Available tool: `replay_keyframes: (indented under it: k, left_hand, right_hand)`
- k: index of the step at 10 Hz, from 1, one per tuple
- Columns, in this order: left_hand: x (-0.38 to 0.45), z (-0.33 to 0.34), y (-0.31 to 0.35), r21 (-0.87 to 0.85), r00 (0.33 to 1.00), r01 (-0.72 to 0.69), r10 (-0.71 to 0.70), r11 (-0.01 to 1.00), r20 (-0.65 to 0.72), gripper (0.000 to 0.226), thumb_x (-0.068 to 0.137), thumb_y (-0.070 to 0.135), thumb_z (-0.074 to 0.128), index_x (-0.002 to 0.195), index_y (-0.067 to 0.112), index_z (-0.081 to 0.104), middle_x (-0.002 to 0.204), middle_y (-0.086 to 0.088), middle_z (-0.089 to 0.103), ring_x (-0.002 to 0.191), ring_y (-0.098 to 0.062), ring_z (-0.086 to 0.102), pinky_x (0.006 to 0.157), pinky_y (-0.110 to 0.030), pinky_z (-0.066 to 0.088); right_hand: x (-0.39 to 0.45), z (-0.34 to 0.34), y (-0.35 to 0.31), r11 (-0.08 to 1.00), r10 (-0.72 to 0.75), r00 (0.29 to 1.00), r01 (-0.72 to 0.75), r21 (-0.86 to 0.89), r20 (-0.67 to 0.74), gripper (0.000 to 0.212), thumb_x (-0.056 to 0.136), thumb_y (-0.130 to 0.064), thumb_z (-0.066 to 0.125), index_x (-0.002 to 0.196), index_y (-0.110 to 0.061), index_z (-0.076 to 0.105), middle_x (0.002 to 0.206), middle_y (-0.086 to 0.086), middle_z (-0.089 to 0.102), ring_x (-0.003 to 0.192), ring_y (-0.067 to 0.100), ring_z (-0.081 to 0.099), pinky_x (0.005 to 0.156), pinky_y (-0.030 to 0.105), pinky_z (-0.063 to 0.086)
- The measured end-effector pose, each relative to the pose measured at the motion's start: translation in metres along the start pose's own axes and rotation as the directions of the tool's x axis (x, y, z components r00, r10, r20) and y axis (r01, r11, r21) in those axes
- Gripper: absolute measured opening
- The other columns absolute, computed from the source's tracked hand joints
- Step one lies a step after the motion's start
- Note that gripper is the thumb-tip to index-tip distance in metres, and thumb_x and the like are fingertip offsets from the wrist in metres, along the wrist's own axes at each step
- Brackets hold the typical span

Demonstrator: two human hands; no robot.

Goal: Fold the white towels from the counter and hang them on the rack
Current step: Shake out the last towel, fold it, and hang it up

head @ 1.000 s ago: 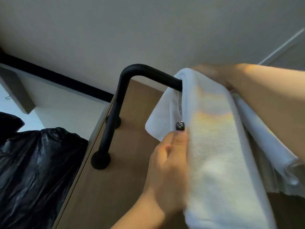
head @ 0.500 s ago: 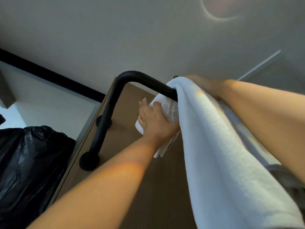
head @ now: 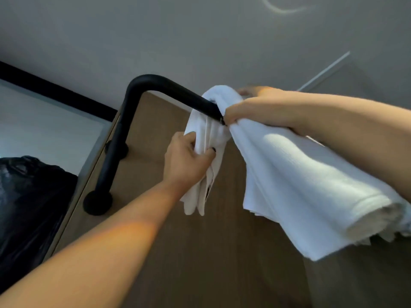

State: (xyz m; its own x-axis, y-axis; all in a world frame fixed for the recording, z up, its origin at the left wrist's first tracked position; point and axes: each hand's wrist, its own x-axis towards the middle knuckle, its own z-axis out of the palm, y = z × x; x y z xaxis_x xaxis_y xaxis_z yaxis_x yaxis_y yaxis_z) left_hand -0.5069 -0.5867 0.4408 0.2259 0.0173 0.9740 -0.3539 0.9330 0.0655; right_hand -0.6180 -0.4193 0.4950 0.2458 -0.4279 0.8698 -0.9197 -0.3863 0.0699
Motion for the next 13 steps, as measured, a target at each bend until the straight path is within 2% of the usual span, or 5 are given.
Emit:
replay_keyframes:
  k: [4, 6, 8, 9, 13]
  left_hand:
    - [-0.033, -0.015, 0.027, -0.055, 0.984, 0.177, -0.176, 0.983, 0.019, 0.041, 0.078, 0.040, 0.070, 0.081, 0.003, 0.052, 0.079, -0.012, 0.065, 0.072, -0.029, 0.061, 0.065, -0.044, 0.050]
    - [-0.027, -0.019, 0.013, 0.029, 0.990, 0.114, -0.116, 0.993, 0.081, 0.037, 0.083, 0.042, 0.069, 0.068, 0.016, 0.046, 0.092, -0.007, 0.053, 0.074, -0.015, 0.051, 0.058, -0.026, 0.036]
    - [-0.032, -0.034, 0.005, 0.459, 0.998, -0.012, -0.020, 0.888, 0.064, 0.040, 0.088, 0.045, 0.065, 0.118, 0.019, 0.064, 0.144, -0.008, 0.029, 0.134, -0.030, 0.020, 0.111, -0.045, 0.023]
    - [-0.034, -0.037, 0.012, 0.596, 0.984, -0.164, 0.085, 0.786, 0.159, 0.057, 0.088, 0.042, 0.063, 0.137, 0.020, 0.045, 0.148, -0.007, 0.015, 0.134, -0.026, 0.011, 0.110, -0.040, 0.018]
    - [-0.017, -0.038, 0.040, 0.219, 0.936, -0.021, -0.057, 0.976, 0.348, 0.048, 0.086, 0.028, 0.070, 0.127, 0.028, 0.046, 0.109, 0.010, 0.060, 0.101, -0.017, 0.061, 0.084, -0.041, 0.055]
  right_hand:
    - [-0.046, -0.022, 0.008, 0.991, 0.085, 0.996, -0.081, -0.111, 0.037, 0.047, 0.079, -0.069, 0.050, 0.081, -0.023, 0.062, 0.091, 0.005, 0.065, 0.080, 0.023, 0.057, 0.067, 0.029, 0.045]
    - [-0.061, -0.029, 0.004, 0.973, 0.195, 0.980, -0.189, -0.135, 0.032, 0.036, 0.074, -0.058, 0.061, 0.088, -0.025, 0.062, 0.099, 0.005, 0.066, 0.079, 0.023, 0.062, 0.064, 0.028, 0.047]
    - [-0.056, -0.025, -0.020, 0.895, 0.249, 0.964, -0.268, -0.358, -0.097, 0.031, 0.070, -0.037, 0.066, 0.090, -0.015, 0.062, 0.085, 0.006, 0.062, 0.066, 0.023, 0.056, 0.055, 0.024, 0.040]
    - [-0.041, -0.021, -0.030, 0.868, 0.247, 0.965, -0.262, -0.422, -0.091, 0.026, 0.073, -0.037, 0.067, 0.080, -0.013, 0.059, 0.074, 0.007, 0.060, 0.058, 0.025, 0.060, 0.051, 0.023, 0.043]
    - [0.013, -0.039, -0.045, 0.778, 0.213, 0.950, -0.306, -0.548, -0.228, 0.013, 0.086, -0.017, 0.047, 0.076, -0.010, 0.051, 0.072, 0.009, 0.057, 0.053, 0.026, 0.055, 0.058, 0.028, 0.049]
